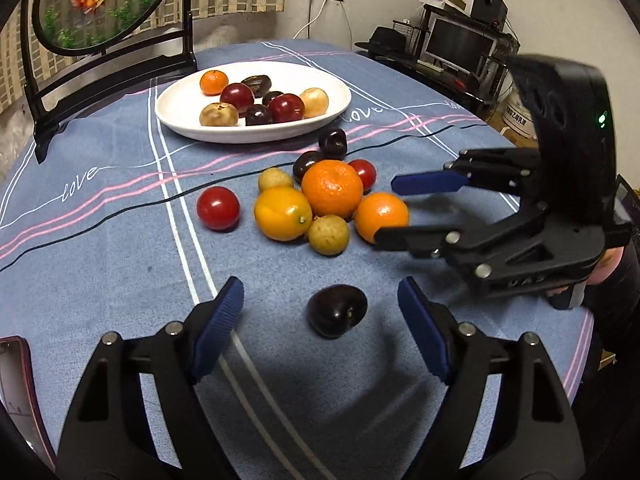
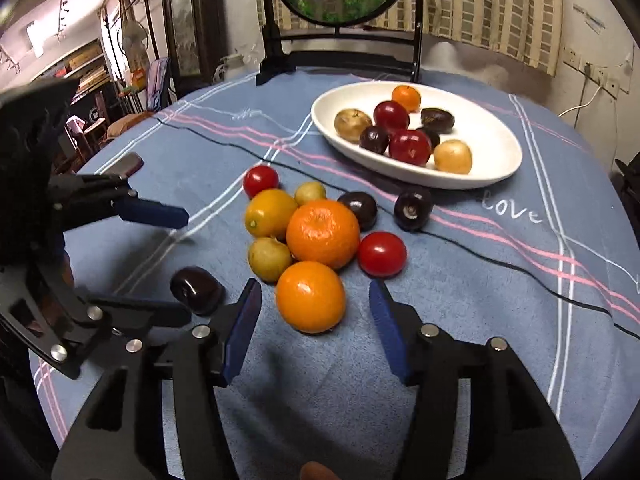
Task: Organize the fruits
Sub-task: 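Move the left gripper toward a dark cherry while the right returns to the fruits, then grasp the dark cherry with the left gripper while the right grasps a tangerine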
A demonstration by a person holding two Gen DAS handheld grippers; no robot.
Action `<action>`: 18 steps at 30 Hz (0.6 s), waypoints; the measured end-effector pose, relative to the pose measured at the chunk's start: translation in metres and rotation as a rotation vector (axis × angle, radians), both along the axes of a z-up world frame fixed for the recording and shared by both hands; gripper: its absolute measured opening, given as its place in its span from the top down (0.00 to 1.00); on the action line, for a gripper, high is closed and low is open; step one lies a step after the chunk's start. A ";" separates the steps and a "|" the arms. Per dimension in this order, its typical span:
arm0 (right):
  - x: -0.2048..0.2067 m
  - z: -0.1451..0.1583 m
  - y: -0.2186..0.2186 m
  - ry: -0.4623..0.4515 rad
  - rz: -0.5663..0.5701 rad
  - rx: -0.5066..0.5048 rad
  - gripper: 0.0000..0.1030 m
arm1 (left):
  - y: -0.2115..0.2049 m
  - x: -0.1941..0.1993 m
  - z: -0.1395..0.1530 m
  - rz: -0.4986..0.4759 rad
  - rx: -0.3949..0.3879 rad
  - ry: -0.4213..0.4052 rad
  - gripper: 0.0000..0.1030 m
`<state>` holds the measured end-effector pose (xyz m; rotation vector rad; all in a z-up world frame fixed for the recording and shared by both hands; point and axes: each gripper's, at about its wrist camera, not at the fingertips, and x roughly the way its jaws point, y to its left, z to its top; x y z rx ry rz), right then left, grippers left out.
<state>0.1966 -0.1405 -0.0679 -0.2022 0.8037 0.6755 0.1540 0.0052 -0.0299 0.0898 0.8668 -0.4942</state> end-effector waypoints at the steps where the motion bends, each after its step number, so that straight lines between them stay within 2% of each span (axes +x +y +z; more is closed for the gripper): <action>1: 0.001 -0.002 0.000 0.007 -0.001 -0.005 0.46 | 0.000 0.000 0.000 0.000 0.000 0.002 0.21; 3: 0.004 -0.006 0.001 0.035 0.003 -0.005 0.62 | -0.001 -0.002 -0.001 -0.008 0.003 0.004 0.21; 4: 0.004 -0.006 0.000 0.044 0.005 -0.003 0.64 | -0.001 -0.002 -0.001 -0.013 0.005 0.004 0.21; 6: 0.002 -0.004 0.000 0.041 0.007 -0.008 0.64 | -0.005 -0.003 -0.002 -0.027 0.013 0.006 0.22; 8: 0.000 -0.001 -0.002 0.040 0.008 0.014 0.64 | -0.008 -0.003 -0.004 -0.043 0.023 0.013 0.27; 11: 0.001 0.003 -0.007 0.036 -0.015 0.035 0.64 | -0.012 -0.002 -0.009 -0.060 0.037 0.034 0.44; 13: 0.003 0.003 -0.010 0.045 -0.030 0.041 0.64 | -0.013 -0.001 -0.012 -0.064 0.042 0.049 0.50; 18: 0.003 0.003 -0.010 0.048 -0.033 0.039 0.64 | -0.013 0.001 -0.015 -0.053 0.046 0.063 0.52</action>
